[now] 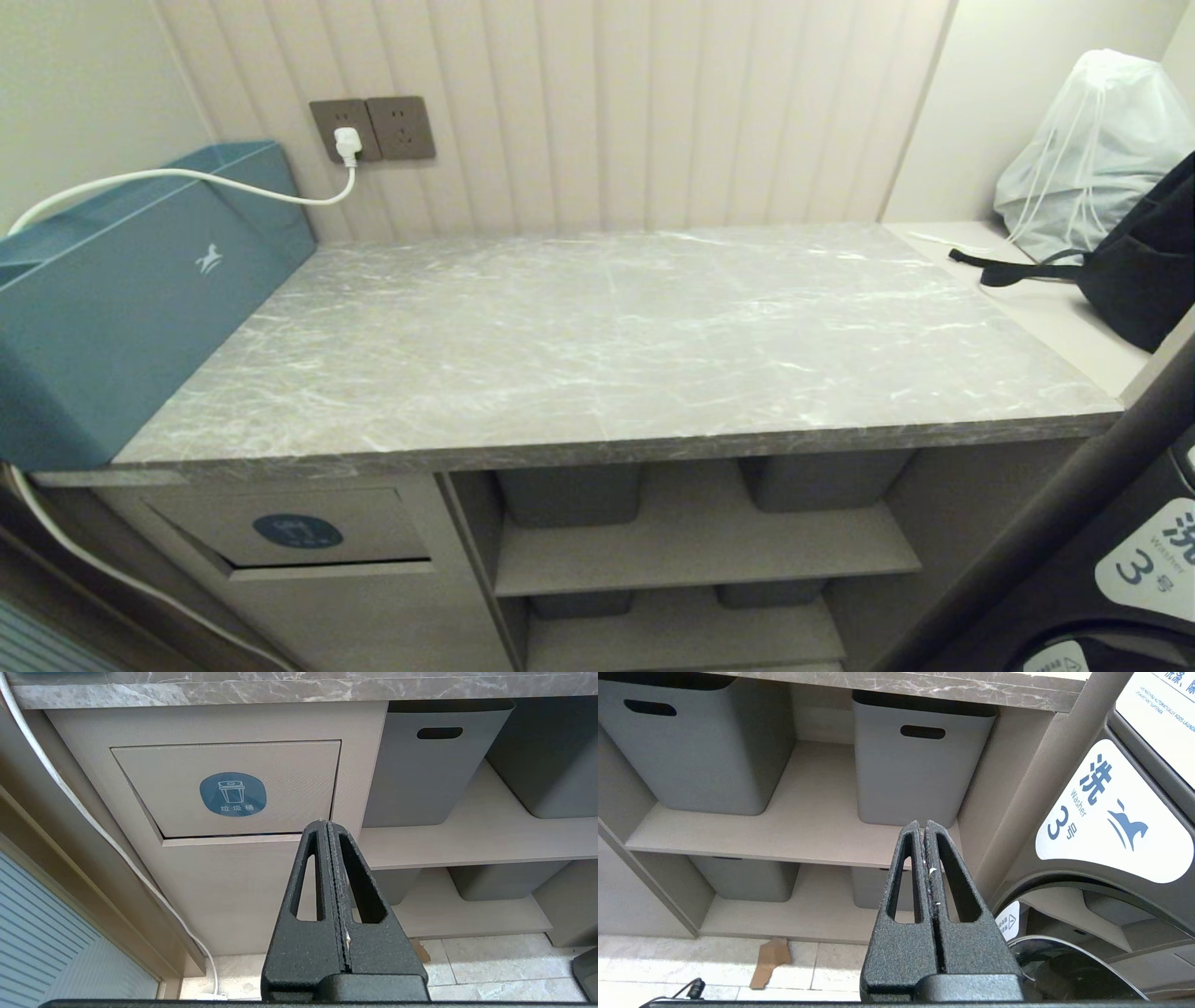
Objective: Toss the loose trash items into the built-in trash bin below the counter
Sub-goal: Pick up the garbage
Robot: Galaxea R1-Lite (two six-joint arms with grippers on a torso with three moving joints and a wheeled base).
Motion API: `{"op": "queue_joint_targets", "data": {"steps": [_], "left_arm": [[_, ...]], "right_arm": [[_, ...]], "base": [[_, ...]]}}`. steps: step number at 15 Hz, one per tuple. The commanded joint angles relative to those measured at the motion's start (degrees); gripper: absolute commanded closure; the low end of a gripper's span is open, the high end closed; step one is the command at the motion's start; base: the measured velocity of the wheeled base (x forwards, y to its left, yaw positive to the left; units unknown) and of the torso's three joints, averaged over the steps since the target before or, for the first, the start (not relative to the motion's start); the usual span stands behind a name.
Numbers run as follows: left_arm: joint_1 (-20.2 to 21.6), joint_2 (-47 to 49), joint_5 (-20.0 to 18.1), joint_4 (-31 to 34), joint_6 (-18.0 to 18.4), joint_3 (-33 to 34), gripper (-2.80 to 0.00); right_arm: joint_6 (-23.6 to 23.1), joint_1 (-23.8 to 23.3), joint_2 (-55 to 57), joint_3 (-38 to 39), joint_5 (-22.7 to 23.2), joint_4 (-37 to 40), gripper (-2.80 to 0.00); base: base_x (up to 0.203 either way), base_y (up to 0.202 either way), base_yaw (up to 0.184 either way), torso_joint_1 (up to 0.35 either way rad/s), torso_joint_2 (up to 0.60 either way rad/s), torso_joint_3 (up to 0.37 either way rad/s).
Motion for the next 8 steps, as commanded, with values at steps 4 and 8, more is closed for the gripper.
{"op": "queue_joint_targets", "data": {"steps": [4,8], "left_arm": [[0.0,0.0,0.0,0.0,-0.1,0.0,0.00],[0.0,0.0,0.0,0.0,-0.1,0.0,0.00]], "right_arm": [[-1.4,0.0,0.0,0.1,0.2,0.0,0.00],[0.7,0.0,0.0,0.0,0.0,-0.1,0.00]], "base": [[0.000,0.000,0.000,0.000,0.00,0.000],[0.000,0.000,0.000,0.000,0.00,0.000]]}}
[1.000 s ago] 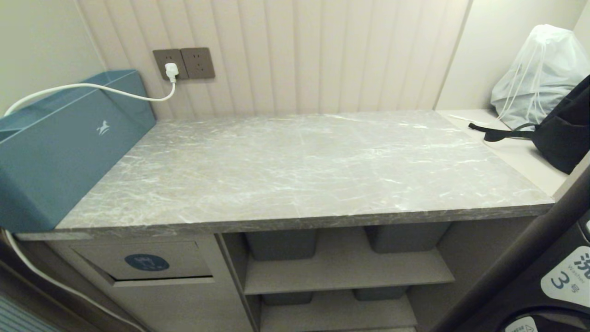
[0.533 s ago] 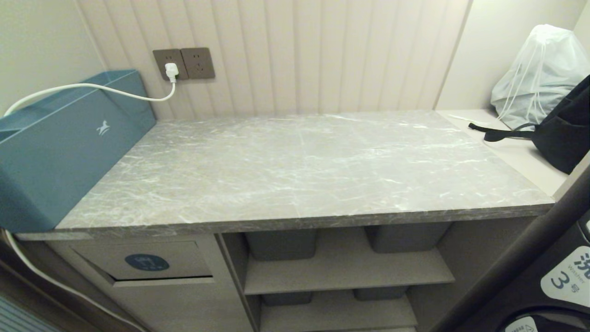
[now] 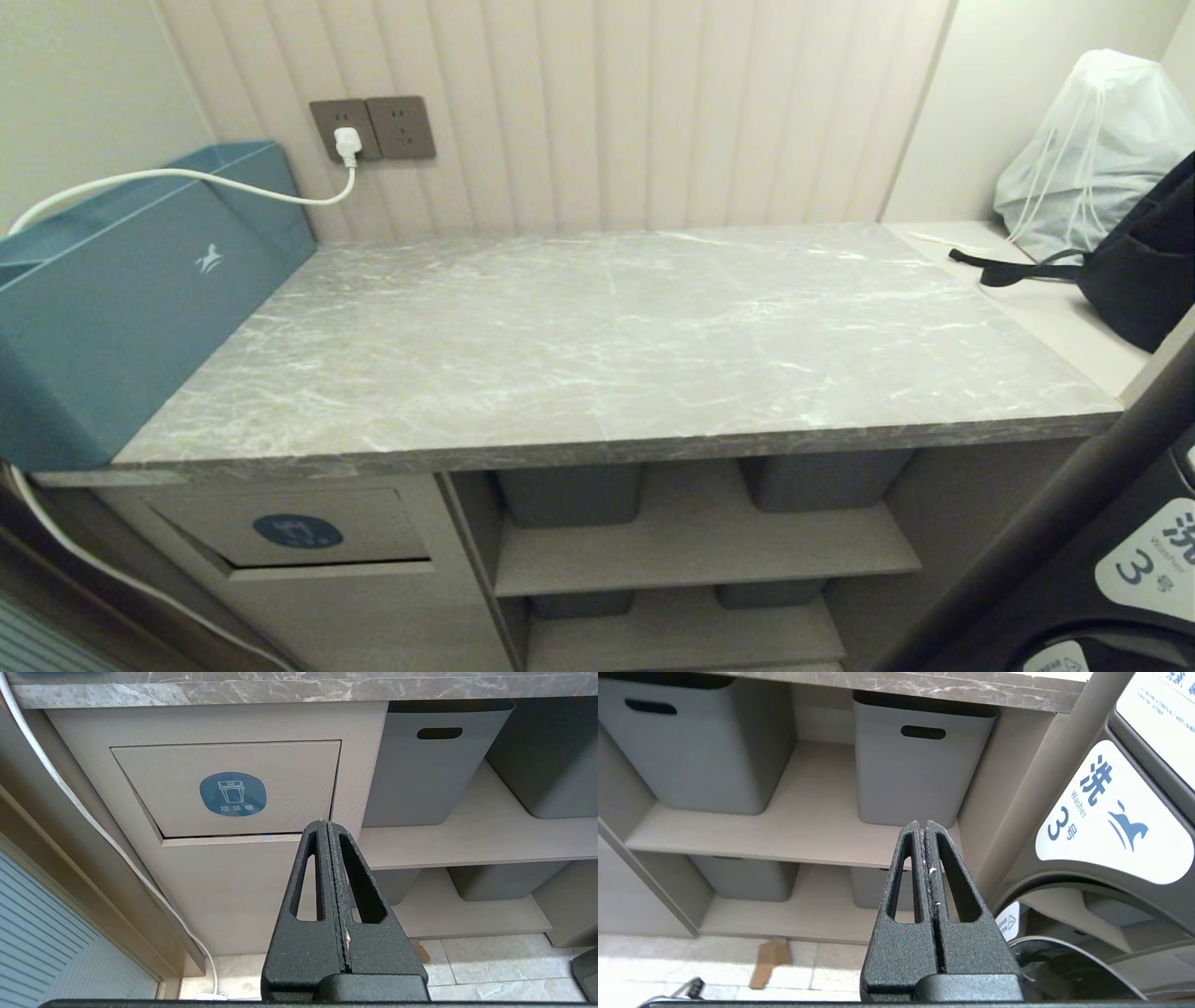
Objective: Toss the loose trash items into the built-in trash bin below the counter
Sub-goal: Pick up the garbage
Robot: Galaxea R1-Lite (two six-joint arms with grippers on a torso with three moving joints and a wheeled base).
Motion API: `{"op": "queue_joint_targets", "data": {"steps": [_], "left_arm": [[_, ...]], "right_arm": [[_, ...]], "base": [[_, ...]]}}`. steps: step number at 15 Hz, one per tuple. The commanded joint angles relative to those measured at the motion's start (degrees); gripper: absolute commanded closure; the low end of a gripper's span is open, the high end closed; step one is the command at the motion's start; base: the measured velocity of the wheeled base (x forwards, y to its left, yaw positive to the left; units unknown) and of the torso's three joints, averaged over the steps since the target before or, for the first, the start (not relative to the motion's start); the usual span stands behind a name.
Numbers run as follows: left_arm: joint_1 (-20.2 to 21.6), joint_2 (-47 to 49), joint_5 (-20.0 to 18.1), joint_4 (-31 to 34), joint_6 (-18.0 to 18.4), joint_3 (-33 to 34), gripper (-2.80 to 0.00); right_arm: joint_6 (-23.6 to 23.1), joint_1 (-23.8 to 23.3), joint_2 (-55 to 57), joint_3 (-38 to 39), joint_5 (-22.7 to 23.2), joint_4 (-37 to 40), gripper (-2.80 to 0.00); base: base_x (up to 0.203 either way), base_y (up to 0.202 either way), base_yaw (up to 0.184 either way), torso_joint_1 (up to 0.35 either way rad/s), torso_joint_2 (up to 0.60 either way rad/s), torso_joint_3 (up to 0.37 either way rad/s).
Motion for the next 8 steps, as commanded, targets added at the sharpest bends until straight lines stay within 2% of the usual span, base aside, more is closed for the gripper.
{"op": "queue_joint_targets", "data": {"steps": [1,5,8], "left_arm": [[0.0,0.0,0.0,0.0,0.0,0.0,0.00],[0.0,0.0,-0.1,0.0,0.4,0.0,0.00],[0.0,0.0,-0.2,0.0,0.7,0.0,0.00]], "right_arm": [[1.1,0.0,0.0,0.0,-0.1,0.0,0.00],[0.8,0.0,0.0,0.0,0.1,0.0,0.00],[2.5,0.0,0.0,0.0,-0.2,-0.1,0.00]], "base": [[0.000,0.000,0.000,0.000,0.00,0.000],[0.000,0.000,0.000,0.000,0.00,0.000],[0.000,0.000,0.000,0.000,0.00,0.000]]}}
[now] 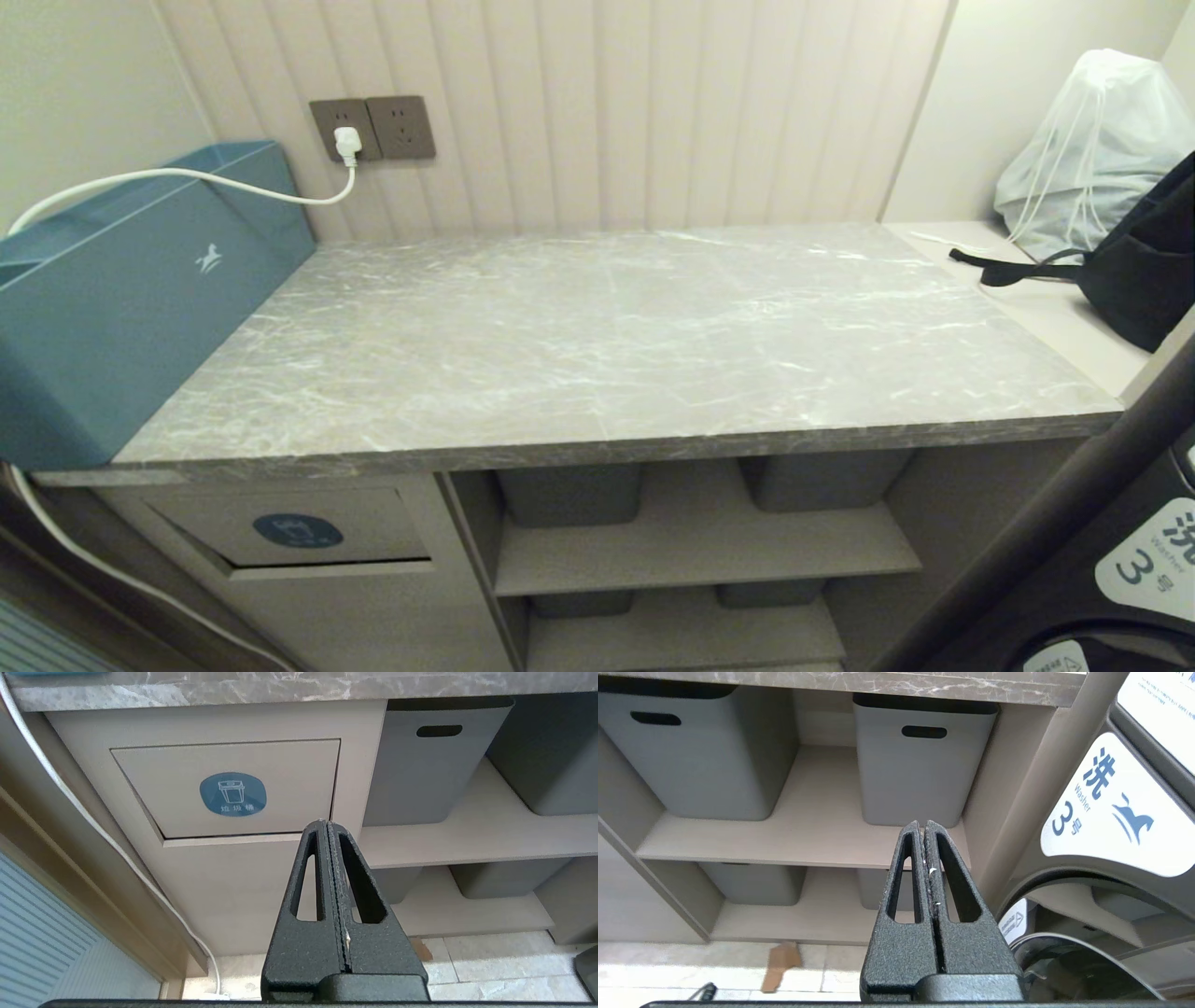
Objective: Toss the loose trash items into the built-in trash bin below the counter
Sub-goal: Pick up the garbage
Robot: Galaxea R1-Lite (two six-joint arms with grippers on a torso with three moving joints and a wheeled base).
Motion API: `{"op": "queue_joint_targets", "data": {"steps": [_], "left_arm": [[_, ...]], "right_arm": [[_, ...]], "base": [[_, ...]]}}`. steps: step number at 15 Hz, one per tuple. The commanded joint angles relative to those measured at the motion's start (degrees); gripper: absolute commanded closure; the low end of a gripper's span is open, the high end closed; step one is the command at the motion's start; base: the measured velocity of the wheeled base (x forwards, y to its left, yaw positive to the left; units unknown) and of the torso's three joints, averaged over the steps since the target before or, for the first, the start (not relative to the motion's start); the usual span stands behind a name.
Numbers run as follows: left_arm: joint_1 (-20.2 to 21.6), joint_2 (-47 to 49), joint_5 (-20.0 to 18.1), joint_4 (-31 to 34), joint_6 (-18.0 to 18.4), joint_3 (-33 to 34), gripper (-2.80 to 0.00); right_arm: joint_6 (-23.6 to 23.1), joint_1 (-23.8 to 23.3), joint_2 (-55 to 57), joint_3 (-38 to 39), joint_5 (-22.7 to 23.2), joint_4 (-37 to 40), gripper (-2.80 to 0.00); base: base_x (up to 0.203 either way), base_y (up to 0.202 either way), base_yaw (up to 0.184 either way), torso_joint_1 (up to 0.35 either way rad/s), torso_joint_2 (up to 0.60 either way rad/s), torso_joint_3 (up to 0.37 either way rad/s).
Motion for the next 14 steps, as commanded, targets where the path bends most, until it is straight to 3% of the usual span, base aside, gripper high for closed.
{"op": "queue_joint_targets", "data": {"steps": [1,14], "left_arm": [[0.0,0.0,0.0,0.0,0.1,0.0,0.00],[0.0,0.0,0.2,-0.1,-0.7,0.0,0.00]], "right_arm": [[0.9,0.0,0.0,0.0,0.0,-0.1,0.00],[1.6,0.0,0.0,0.0,-0.7,-0.1,0.00]], "base": [[0.000,0.000,0.000,0.000,0.00,0.000],[-0.189,0.000,0.001,0.000,0.00,0.003]]}}
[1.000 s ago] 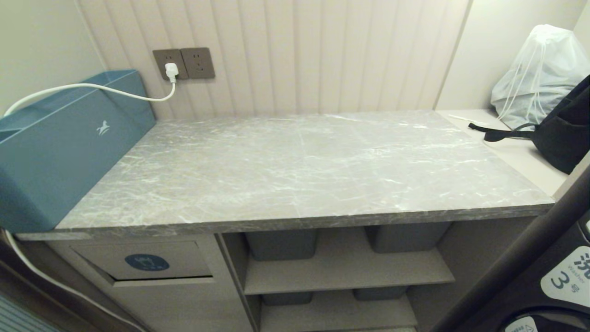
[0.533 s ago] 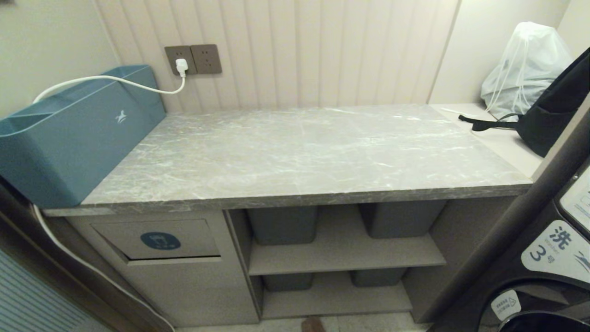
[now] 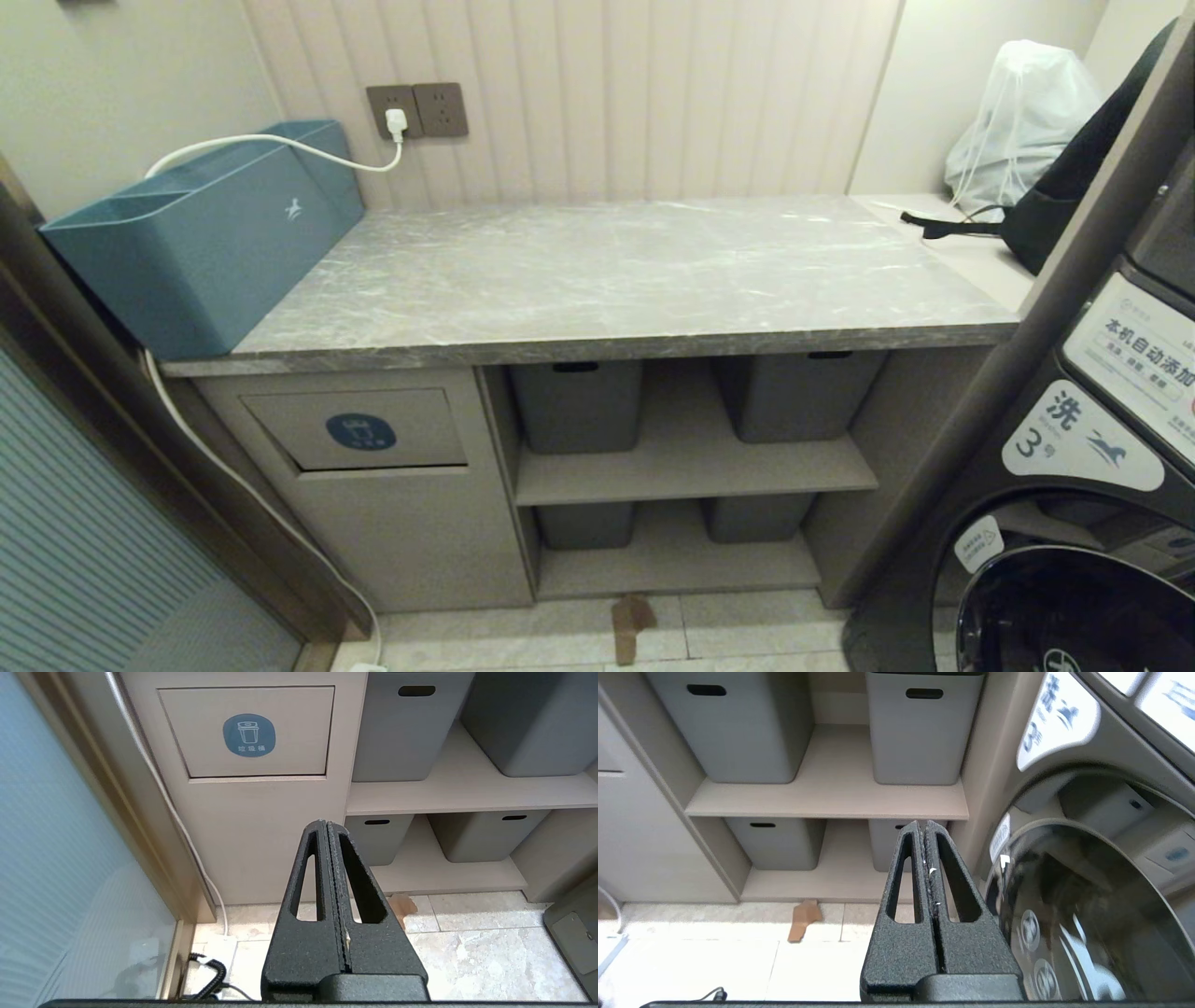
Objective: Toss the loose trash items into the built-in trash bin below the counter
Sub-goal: Pick up the garbage
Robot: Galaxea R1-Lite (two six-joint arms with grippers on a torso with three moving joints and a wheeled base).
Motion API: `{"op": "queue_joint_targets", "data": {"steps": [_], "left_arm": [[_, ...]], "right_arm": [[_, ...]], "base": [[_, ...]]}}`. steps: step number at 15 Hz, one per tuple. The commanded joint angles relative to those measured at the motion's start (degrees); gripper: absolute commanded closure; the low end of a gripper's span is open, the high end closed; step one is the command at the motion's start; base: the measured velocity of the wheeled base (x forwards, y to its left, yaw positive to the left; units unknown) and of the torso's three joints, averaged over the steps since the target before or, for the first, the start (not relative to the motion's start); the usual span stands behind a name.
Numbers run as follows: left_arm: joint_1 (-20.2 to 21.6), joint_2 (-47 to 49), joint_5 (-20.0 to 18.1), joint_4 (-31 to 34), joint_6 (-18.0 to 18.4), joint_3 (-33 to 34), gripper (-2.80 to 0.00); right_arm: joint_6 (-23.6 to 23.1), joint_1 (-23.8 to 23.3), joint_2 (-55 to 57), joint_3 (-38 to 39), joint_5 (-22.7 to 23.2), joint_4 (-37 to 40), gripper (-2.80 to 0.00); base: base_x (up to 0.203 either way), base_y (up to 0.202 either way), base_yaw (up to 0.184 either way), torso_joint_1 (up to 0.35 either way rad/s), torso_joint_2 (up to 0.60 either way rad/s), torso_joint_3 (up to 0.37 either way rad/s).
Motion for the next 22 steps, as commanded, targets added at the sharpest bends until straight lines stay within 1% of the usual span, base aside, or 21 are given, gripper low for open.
{"op": "queue_joint_targets", "data": {"steps": [1,2,4,6,22], "left_arm": [[0.0,0.0,0.0,-0.1,0.0,0.0,0.00],[0.0,0.0,0.0,-0.1,0.0,0.0,0.00],[0.0,0.0,0.0,-0.1,0.0,0.0,0.00],[0.0,0.0,0.0,-0.1,0.0,0.0,0.00],[0.0,0.0,-0.2,0.0,0.3,0.0,0.00]], "right_arm": [[0.1,0.0,0.0,0.0,0.0,-0.1,0.00],[0.2,0.0,0.0,-0.1,0.0,-0.1,0.00],[1.8,0.0,0.0,-0.1,-0.2,0.0,0.00],[2.0,0.0,0.0,-0.1,-0.3,-0.1,0.00],[2.0,0.0,0.0,-0.1,-0.3,-0.1,0.00]], "base": [[-0.104,0.000,0.002,0.000,0.00,0.002],[0.000,0.000,0.000,0.000,0.00,0.000],[0.000,0.000,0.000,0.000,0.00,0.000],[0.000,0.000,0.000,-0.075,0.18,0.106],[0.000,0.000,0.000,-0.196,0.48,0.275]]}}
